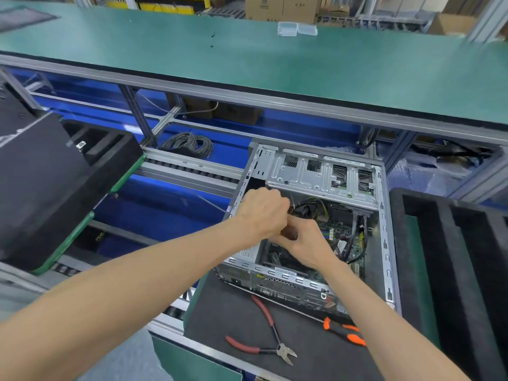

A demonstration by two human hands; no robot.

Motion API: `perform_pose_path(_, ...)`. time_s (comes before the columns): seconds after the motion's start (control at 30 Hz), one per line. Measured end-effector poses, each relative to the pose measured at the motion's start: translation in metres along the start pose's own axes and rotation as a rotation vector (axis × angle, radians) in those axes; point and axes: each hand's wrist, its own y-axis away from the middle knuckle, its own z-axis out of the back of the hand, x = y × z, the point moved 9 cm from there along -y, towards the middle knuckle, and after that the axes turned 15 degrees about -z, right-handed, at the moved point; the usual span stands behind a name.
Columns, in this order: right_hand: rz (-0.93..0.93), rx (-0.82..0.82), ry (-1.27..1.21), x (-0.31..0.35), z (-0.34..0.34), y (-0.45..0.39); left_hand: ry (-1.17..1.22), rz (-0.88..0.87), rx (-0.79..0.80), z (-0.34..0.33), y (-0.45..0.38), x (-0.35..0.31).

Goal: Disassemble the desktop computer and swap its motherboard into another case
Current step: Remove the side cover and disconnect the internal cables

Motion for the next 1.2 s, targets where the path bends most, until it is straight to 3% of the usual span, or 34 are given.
perform_pose_path(0.03, -0.002, 0.002, -0.004, 0.0, -0.002, -0.001, 0.067, 0.094, 0.018, -0.004, 0.003, 0.005)
perform_pose_path(0.1, -0.011, -0.001, 0.005, -0.001, -0.003, -0.001, 0.066, 0.082, 0.018, -0.004, 0.007, 0.005)
perform_pose_path(0.2, -0.035, 0.008, 0.034, -0.003, -0.004, -0.003, -0.146, -0.263, -0.091, 0.011, 0.01, -0.008)
perform_pose_path(0.3, -0.064, 0.022, 0.035, -0.009, -0.004, -0.002, -0.245, -0.567, -0.043, 0.006, 0.008, -0.023)
perform_pose_path(0.53, -0.057, -0.07, -0.04, -0.006, 0.006, -0.002, 0.018, -0.11, -0.067, 0.009, -0.009, -0.016)
perform_pose_path(0.6, -0.066, -0.081, -0.047, -0.009, 0.008, -0.002, 0.063, -0.118, -0.139, 0.018, -0.007, -0.014)
perform_pose_path(0.77, -0.051, -0.211, -0.207, -0.013, 0.032, -0.005, 0.259, -0.376, -0.268, 0.041, -0.004, -0.013)
perform_pose_path(1.2, -0.069, -0.216, -0.168, -0.022, 0.026, -0.024, 0.393, -0.239, -0.247, 0.021, -0.012, 0.008)
